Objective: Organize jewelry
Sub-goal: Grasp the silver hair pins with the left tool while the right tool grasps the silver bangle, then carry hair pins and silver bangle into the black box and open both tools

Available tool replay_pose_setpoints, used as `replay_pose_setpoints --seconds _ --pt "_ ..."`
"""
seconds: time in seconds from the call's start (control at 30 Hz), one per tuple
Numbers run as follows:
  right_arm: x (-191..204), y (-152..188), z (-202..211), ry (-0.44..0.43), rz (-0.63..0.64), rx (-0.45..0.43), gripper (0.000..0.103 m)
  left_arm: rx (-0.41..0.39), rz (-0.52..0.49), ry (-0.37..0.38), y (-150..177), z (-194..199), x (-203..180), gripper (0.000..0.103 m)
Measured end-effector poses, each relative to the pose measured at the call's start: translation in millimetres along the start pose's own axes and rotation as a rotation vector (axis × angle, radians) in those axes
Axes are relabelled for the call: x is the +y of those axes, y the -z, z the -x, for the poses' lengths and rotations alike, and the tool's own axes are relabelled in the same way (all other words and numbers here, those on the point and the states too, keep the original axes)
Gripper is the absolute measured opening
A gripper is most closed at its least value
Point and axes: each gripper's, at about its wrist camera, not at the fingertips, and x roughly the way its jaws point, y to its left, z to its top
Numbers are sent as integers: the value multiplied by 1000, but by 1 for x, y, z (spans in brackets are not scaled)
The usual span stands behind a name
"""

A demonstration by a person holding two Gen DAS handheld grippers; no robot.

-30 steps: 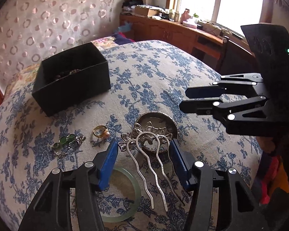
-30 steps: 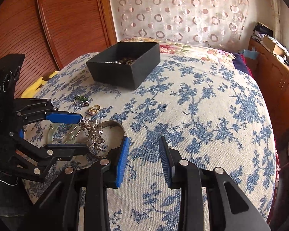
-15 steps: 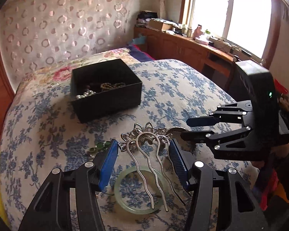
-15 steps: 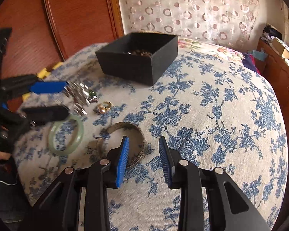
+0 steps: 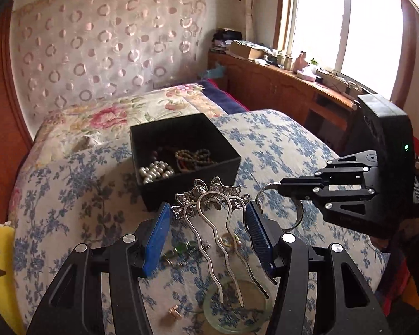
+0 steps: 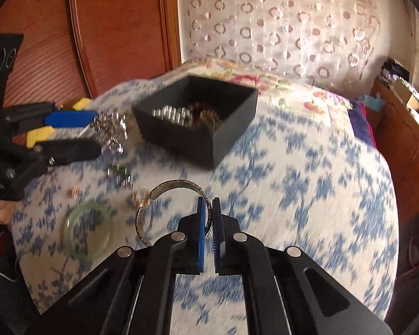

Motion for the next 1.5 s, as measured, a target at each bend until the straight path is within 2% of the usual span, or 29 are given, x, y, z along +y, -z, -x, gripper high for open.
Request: replay_pose_setpoints --seconds 0.37,0.57,0.9,1.03,1.17,1.3,1.5 --pt "-19 -70 -18 -9 24 -80 6 -26 23 -42 -34 -10 27 53" --pt "-17 -90 -39 -23 58 -84 6 -24 38 -62 -49 -22 40 53" --pt "-13 -91 -58 -42 79 -92 6 0 34 -79 -62 -44 44 53" --pt "-14 -89 -62 -73 75 -84 11 7 32 -79 -65 -52 44 53" --pt "-18 -88 -59 -91 57 -93 11 21 33 -87 -69 -63 46 53" --pt "-28 -89 -49 -83 23 -122 11 33 34 -86 -70 -74 46 53" --pt "-55 -92 -35 -15 -58 -177 11 37 18 -65 -76 -88 39 53"
